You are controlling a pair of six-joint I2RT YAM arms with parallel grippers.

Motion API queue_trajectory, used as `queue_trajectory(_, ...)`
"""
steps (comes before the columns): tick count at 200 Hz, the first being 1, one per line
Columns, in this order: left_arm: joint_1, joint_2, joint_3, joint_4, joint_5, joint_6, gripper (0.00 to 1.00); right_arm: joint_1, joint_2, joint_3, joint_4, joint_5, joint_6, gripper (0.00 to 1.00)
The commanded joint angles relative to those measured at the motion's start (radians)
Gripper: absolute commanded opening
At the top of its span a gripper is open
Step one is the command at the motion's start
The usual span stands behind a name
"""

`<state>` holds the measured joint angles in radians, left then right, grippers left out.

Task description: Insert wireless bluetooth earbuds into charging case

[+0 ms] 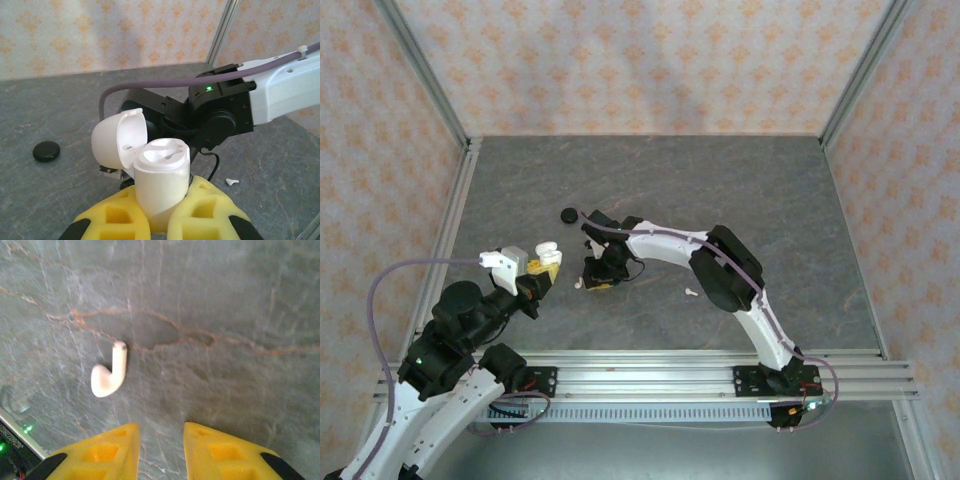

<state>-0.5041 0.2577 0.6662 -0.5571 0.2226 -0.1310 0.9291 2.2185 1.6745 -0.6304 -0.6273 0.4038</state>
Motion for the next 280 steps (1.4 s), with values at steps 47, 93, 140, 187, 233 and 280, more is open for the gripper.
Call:
queue_trajectory(47,-0.007,0.004,-0.015,0.008,-0.025,-0.029,0.0,0.029,-0.006,0.147,-0.146,0.098,-0.092,0.28)
queue_trajectory(93,-0.007,-0.02,-0.008,-0.024,-0.045,-0.038,0.0,0.029,0.164,0.415,-0.231,0.058,-0.138,0.2)
queue_trajectory(140,-0.008,-0.046,-0.01,-0.055,-0.064,-0.038,0.0,0.03,0.301,0.594,-0.301,0.034,-0.168,0.15)
queue_trajectory(187,-0.008,-0.051,-0.015,-0.063,-0.071,-0.033,0.0,0.03,0.315,0.562,-0.317,0.031,-0.185,0.14)
queue_trajectory(233,-0.007,-0.051,-0.023,-0.06,-0.074,-0.033,0.0,0.029,0.224,0.404,-0.296,0.061,-0.185,0.14)
queue_trajectory(280,-0.008,-0.049,-0.024,-0.052,-0.08,-0.035,0.0,0.03,0.132,0.269,-0.235,0.065,-0.123,0.22)
